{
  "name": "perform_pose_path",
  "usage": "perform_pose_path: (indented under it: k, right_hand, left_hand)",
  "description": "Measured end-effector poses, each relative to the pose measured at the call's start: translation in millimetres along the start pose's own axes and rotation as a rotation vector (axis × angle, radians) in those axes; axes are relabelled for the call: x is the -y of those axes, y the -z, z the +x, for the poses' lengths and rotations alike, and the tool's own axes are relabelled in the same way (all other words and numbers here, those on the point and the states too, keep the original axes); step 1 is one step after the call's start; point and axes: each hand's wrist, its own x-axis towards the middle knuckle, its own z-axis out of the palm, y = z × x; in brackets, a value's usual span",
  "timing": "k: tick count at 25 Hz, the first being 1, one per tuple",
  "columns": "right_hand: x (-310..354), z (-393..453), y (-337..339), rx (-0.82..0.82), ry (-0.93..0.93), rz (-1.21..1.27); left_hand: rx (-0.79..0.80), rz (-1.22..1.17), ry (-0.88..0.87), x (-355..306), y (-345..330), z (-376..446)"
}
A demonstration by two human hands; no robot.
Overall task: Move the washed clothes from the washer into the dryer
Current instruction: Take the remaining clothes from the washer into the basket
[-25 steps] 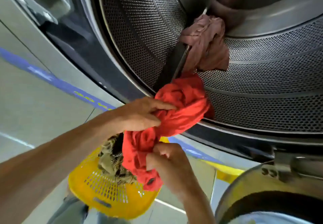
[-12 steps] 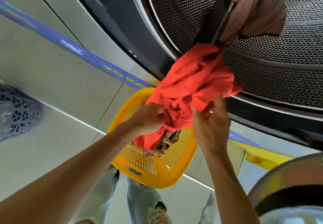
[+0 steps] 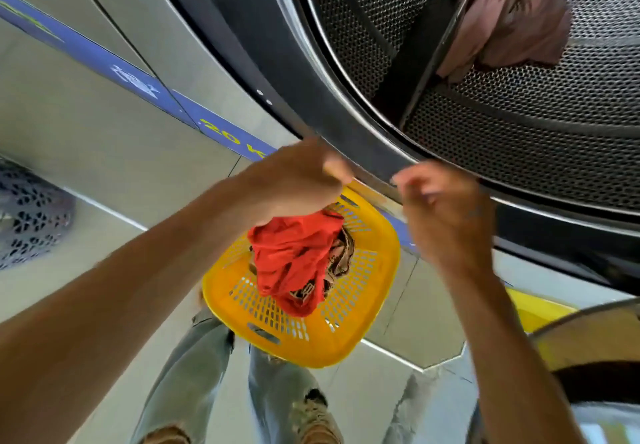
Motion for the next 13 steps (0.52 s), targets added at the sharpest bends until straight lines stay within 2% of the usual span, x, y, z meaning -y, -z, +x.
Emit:
perform_pose_path:
  k: [3, 6, 7, 9, 13]
  right_hand:
    - [13.9, 72.3, 37.5, -0.238, 0.046, 0.092]
    - [15.6, 134.4, 44.6, -0.375, 0.023, 0.134]
    - [14.0, 152.3, 42.2, -0.361, 0.027, 0.109]
    - [8.2, 183.0, 34.0, -0.295, 0.099, -0.103]
    - [-15.0, 256.9, 25.2, -0.094, 0.060, -0.289]
  left_hand:
    - [-0.091, -0.230, -0.235, -51.2, 19.3, 18.5]
    - [-0.315, -0.197, -0.318, -78.0, 27.3, 49.3]
    - [-0.359, -0.101, -0.344, -79.3, 26.0, 60.1]
    - [-0.368, 0.134, -0.362, -77.6, 21.2, 81.3]
    - [-0.345, 0.270, -0.275, -78.4, 16.7, 106.0]
